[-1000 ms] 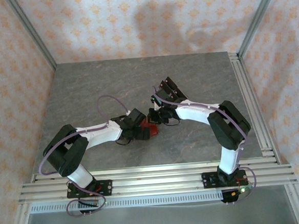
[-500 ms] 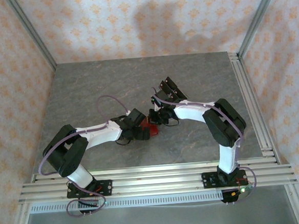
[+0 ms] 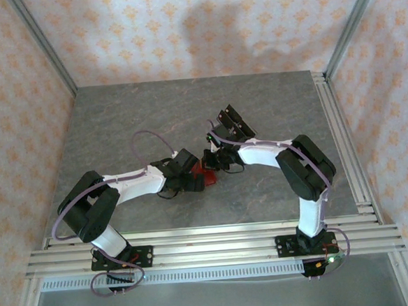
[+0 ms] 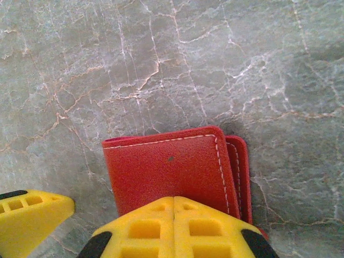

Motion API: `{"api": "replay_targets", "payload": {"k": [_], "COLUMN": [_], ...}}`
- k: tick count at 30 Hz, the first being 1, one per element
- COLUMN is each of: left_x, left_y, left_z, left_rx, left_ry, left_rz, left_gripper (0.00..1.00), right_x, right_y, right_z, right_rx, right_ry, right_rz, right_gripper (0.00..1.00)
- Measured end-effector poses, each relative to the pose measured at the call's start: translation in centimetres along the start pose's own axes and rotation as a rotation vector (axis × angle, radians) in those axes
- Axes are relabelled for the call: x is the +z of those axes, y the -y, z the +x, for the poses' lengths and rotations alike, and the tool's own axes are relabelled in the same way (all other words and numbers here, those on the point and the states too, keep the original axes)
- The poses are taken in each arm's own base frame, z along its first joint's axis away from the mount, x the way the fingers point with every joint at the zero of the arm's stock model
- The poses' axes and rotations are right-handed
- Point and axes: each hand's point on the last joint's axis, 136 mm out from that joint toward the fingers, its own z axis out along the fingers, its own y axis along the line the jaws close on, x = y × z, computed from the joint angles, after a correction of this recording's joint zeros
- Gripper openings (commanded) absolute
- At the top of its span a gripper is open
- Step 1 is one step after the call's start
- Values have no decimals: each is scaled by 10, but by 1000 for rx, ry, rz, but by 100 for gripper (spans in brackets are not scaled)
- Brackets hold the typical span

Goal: Put the credit cards into the card holder
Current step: Close the button on the card holder.

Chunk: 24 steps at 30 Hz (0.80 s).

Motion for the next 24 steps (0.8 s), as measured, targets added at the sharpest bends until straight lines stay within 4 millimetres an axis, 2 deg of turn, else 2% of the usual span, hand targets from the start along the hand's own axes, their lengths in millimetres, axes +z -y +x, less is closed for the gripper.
{"api": "replay_targets", "payload": {"k": [19, 24], "left_x": [-6, -12], "left_y": [-1, -12], "left_z": [0, -3], "left_rx": [-33, -109], "left_ry": [35, 55], "left_rz": [56, 89], "left_gripper": [100, 100], "right_x": [0, 1], "right_y": [4, 4], "right_z": [6, 7], "right_rx": [-131, -143], "right_ry": [133, 151], "right_rz": [74, 74], "right_gripper": [0, 0]}}
